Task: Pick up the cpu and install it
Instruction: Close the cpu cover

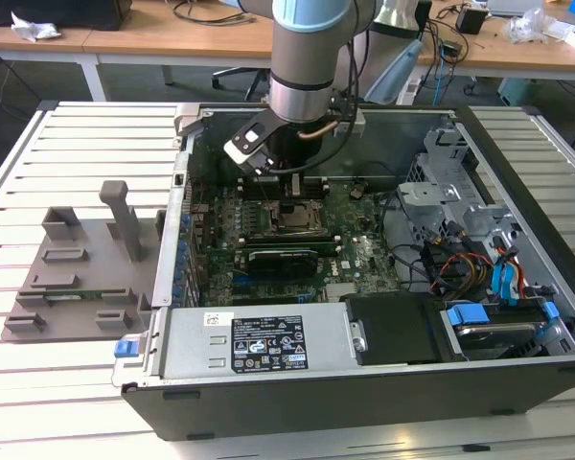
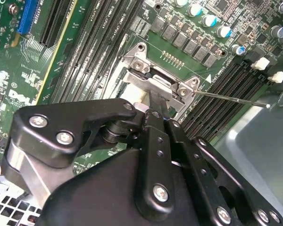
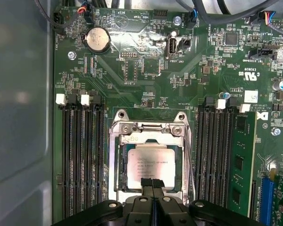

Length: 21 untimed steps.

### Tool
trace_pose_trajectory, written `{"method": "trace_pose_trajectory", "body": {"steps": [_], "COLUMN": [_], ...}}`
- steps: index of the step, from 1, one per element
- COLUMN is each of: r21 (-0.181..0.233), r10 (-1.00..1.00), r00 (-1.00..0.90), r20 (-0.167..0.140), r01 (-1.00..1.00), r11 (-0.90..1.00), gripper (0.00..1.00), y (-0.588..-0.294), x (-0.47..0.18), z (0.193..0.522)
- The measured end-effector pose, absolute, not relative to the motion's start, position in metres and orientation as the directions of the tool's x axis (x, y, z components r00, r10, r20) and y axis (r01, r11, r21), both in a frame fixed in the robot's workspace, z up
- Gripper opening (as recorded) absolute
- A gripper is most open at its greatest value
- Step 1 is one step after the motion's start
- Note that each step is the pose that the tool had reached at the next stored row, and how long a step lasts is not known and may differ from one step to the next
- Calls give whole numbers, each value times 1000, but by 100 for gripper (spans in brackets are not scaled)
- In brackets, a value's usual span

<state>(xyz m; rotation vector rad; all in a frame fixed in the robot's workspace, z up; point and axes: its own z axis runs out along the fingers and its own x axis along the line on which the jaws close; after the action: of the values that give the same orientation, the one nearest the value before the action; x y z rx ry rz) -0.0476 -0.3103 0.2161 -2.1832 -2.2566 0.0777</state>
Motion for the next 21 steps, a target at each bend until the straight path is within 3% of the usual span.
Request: {"method": "trace_pose_trajectory", "body": {"steps": [21], "r21": [-36], "r10": [999], "r00": [-34], "r20": [-34], "r01": [999], "r11": [32], "gripper": [11], "y": [-310], "x": [-44], "z": [203]}}
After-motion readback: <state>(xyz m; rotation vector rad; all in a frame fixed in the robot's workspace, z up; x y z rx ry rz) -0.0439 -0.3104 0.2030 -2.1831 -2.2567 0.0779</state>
